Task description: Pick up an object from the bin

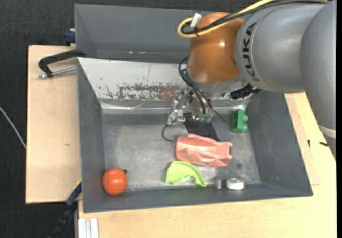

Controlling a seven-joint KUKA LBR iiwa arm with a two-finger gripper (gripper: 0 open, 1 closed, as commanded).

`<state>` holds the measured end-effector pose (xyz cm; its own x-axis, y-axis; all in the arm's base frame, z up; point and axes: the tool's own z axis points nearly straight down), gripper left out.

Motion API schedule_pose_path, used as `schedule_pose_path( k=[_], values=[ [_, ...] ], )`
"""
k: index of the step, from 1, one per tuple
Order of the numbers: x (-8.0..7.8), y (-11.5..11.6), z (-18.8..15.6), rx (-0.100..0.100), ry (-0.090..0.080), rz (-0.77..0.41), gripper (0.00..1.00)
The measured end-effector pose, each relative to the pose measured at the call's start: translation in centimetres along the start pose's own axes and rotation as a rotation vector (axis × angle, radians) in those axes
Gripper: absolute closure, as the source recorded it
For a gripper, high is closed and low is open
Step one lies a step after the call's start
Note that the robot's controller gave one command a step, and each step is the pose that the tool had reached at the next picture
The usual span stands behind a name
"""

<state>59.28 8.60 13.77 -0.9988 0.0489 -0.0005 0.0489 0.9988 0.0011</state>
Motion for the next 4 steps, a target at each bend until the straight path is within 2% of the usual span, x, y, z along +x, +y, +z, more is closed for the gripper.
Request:
schedule_pose_path(
  k=[1, 2, 3, 4],
  values=[
    [-0.7, -0.3, 0.4, -0.001, -0.004, 0.089, 1.0],
    [-0.7, -0.7, -0.6, -0.001, -0.005, -0.011, 1.0],
    [6.2, 1.3, -1.6, 0.0, 0.0, 0.103, 0.0],
    [6.2, 1.3, -1.6, 0.0, 0.0, 0.104, 0.0]
  ],
)
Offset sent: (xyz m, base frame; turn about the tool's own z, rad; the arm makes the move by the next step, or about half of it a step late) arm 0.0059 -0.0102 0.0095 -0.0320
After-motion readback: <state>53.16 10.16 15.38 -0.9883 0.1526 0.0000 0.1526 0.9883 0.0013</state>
